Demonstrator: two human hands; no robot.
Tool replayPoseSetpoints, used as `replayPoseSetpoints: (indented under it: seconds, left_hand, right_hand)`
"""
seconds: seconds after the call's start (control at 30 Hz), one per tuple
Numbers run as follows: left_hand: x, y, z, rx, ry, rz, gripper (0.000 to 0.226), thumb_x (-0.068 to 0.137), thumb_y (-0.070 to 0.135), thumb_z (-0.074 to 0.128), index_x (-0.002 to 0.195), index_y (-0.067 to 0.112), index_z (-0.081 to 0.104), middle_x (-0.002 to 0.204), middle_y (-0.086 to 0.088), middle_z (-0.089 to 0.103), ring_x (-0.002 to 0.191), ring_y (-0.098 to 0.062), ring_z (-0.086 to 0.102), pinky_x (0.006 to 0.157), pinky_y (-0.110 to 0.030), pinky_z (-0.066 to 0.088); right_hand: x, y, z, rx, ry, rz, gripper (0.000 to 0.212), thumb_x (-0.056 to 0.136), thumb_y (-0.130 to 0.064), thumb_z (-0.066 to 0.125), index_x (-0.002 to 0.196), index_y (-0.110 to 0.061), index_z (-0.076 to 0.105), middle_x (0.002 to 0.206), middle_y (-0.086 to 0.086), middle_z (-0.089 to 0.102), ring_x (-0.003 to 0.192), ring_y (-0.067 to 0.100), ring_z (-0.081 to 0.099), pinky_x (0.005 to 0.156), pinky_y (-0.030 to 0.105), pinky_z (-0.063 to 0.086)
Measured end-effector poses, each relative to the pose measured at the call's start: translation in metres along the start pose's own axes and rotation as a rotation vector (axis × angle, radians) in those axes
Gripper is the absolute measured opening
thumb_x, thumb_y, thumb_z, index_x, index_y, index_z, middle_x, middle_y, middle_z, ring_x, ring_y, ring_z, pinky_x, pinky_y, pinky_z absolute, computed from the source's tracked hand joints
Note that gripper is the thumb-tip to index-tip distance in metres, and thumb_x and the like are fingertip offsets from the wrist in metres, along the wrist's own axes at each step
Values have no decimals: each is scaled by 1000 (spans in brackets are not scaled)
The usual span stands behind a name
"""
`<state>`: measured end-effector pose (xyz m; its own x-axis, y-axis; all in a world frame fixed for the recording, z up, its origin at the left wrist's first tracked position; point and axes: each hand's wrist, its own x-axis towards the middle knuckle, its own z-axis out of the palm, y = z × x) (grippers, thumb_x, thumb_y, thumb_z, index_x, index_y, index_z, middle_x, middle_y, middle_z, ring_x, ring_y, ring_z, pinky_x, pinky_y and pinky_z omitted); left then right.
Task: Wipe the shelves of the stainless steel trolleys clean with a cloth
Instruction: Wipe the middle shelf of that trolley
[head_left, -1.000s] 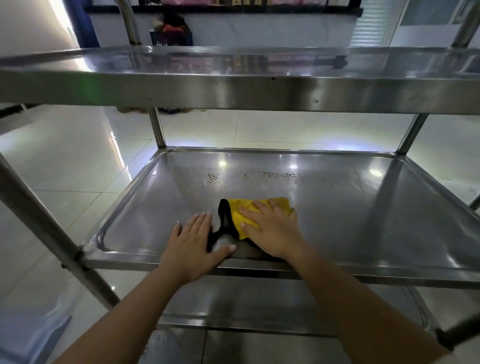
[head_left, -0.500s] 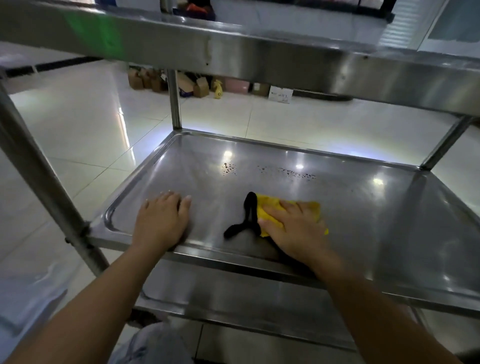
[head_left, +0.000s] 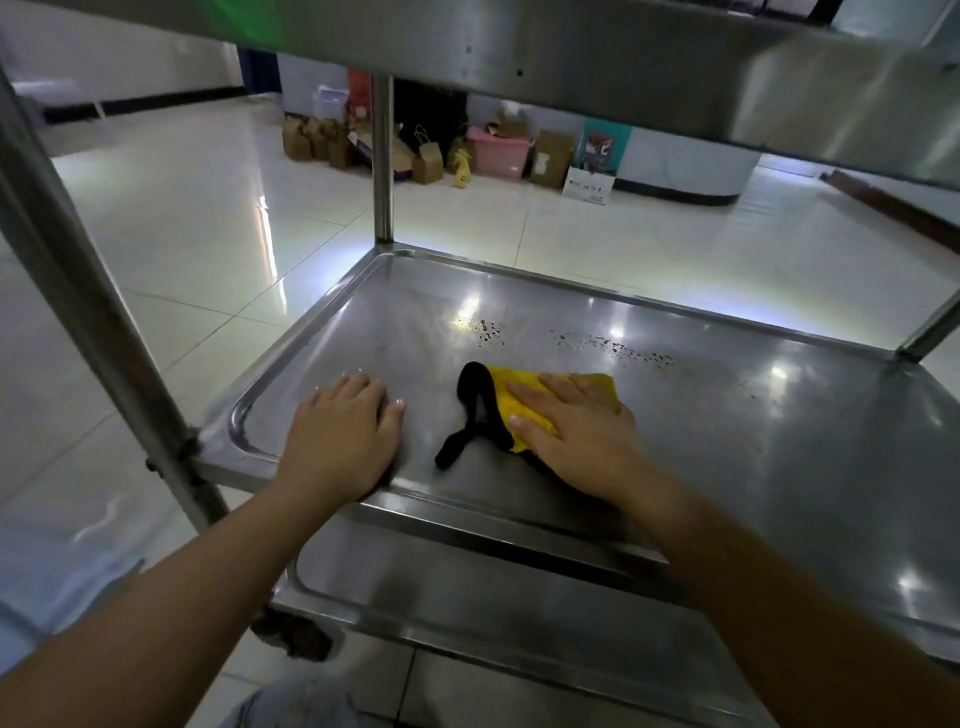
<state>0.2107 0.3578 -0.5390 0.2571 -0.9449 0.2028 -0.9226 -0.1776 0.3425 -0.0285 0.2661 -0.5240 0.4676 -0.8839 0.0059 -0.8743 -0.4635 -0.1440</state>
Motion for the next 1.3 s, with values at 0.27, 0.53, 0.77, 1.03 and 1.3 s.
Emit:
replayPoseSetpoints:
  seconds: [0.27, 0.53, 0.77, 1.03, 1.3]
  left_hand:
    - [2, 4, 8, 138, -18, -42, 53, 99, 47, 24, 133, 14, 47, 145, -10, 44, 136, -27, 36, 111, -45, 29]
    - [4, -5, 7, 48, 1, -21, 52, 100, 45, 29, 143, 20, 41, 153, -3, 36, 142, -20, 28, 115, -38, 20]
    - [6, -8, 10, 61, -5, 0, 50, 97, 51, 26, 126, 20, 53, 139, -4, 50, 130, -23, 42, 110, -45, 33]
    - [16, 11, 2, 287, -136, -34, 51, 98, 52, 21, 141, 30, 38, 133, -14, 51, 123, -34, 47, 99, -44, 41]
    - [20, 115, 30, 258, -241, 175, 47, 99, 42, 27, 134, 12, 39, 137, -15, 46, 124, -37, 45, 100, -46, 37]
  right_hand:
    - [40, -44, 4, -70, -50, -47, 51, 92, -66, 14, 142, -55, 14, 159, -10, 8, 145, 30, 4, 107, 68, 7]
    - [135, -94, 9, -1, -27, -96, 58, 92, -66, 18, 146, -46, 18, 159, -5, 13, 146, 30, 4, 109, 68, -1]
    - [140, -5, -2, -42, 81, 133, 53, 91, -65, 18, 139, -48, 30, 146, 3, 39, 133, 37, 31, 104, 67, 18]
    - [45, 2, 5, -41, 53, 112, 54, 91, -65, 16, 141, -47, 26, 154, -4, 25, 141, 31, 19, 105, 64, 17]
    - [-62, 67, -3, -61, 157, 35, 50, 91, -66, 20, 140, -54, 23, 151, -15, 28, 140, 17, 20, 107, 55, 22]
